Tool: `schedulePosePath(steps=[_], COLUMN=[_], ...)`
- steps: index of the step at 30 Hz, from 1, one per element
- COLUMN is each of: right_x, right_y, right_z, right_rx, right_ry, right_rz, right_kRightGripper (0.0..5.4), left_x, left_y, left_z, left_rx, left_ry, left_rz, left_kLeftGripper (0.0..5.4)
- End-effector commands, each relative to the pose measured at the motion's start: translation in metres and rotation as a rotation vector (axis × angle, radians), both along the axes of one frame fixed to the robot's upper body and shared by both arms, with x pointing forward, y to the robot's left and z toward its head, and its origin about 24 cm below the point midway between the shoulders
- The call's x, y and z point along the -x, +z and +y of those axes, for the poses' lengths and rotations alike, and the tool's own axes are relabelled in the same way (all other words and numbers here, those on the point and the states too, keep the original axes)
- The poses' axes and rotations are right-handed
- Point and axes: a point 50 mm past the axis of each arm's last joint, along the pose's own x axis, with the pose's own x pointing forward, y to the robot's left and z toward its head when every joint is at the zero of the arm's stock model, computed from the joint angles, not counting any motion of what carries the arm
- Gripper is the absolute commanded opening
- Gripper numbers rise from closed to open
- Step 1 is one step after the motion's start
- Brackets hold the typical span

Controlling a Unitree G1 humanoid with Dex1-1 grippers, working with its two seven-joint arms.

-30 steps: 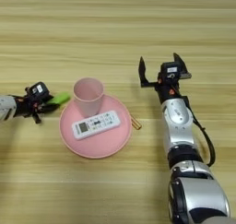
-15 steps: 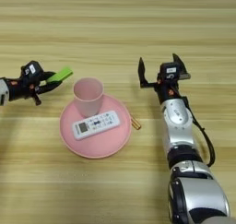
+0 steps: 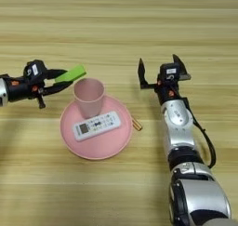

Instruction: Move the objects on the table

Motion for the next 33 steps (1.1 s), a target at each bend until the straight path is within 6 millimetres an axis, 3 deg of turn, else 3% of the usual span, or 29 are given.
schedulePosePath(steps=[1, 8, 33], right_x=[-0.003, -0.003, -0.002], right_y=[0.002, 0.002, 0.003], right_z=[0.002, 0.004, 0.007], right_rx=[-0.004, -0.004, -0.001], right_ry=[-0.001, -0.001, 0.002], right_rz=[-0.001, -0.001, -0.008], right_kRightGripper=[5.40, 5.40, 5.40], left_x=[0.011, 0.028, 0.030], left_y=[-0.007, -0.024, -0.075], left_z=[-0.004, -0.007, -0.007], left_rx=[-0.046, -0.115, -0.262], left_ry=[-0.088, -0.268, -0.361], left_rz=[0.016, 0.041, 0.201], left_kLeftGripper=[1.34, 1.34, 1.33])
